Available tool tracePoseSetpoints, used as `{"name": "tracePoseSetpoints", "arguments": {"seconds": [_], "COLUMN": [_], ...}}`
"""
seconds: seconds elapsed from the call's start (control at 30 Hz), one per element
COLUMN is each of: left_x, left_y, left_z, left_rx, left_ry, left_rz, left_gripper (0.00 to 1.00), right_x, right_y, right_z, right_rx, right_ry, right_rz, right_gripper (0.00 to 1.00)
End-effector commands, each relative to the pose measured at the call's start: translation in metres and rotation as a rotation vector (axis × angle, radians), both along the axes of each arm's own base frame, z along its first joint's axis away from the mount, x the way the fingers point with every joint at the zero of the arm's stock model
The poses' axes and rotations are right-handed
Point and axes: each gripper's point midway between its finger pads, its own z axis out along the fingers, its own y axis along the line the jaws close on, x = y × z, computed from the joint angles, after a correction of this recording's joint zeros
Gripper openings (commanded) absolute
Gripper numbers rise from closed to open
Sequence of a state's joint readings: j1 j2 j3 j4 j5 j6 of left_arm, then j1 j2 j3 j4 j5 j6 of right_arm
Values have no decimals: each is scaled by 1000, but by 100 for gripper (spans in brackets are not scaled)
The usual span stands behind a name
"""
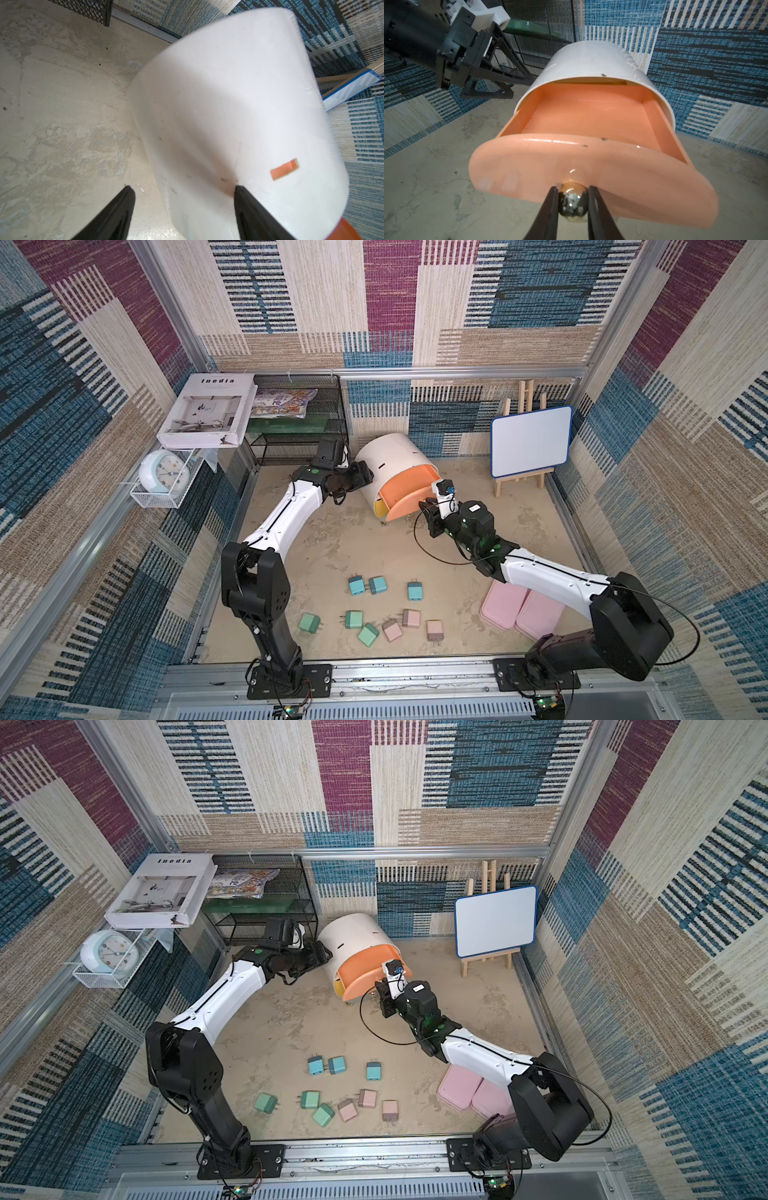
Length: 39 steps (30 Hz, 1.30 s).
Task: Place the plugs into the drawer by color
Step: Open the drawer in the storage box, then adjust the storage box at the center of the board.
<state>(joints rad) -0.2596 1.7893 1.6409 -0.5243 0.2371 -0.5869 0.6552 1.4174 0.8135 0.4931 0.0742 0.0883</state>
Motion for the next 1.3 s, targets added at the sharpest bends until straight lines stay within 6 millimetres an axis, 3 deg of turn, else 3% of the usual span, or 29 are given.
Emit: {"name": "tracePoseSetpoints", "arguments": {"seconds": [0.0, 0.33, 0.53, 0.8, 1.0, 1.27], "left_x": [-4, -33, -59, -78, -68, -46], "left_y": [1, 3, -8, -7, -23, -29], "left_z": [8, 53, 45, 21, 8, -2], "left_rx": [10, -18, -31, 64, 24, 27], "left_ry": [-15, -88, -57, -35, 16, 46], "left_rz": [-15, -32, -113, -212, -257, -242], "left_gripper": [79, 83, 83, 79, 76, 71], "right_x": [-3, -19, 0, 55, 86, 102], "right_y": [4, -9, -22, -40, -48, -48], "right_z": [13, 58, 82, 73, 60, 44], "right_rx": [13, 45, 41, 81, 82, 91], "right_ry": [-24, -36, 30, 212, 289, 316], "right_rz": [21, 18, -30, 18, 9, 12], "right_gripper": [32, 59, 65, 69, 69, 69]}}
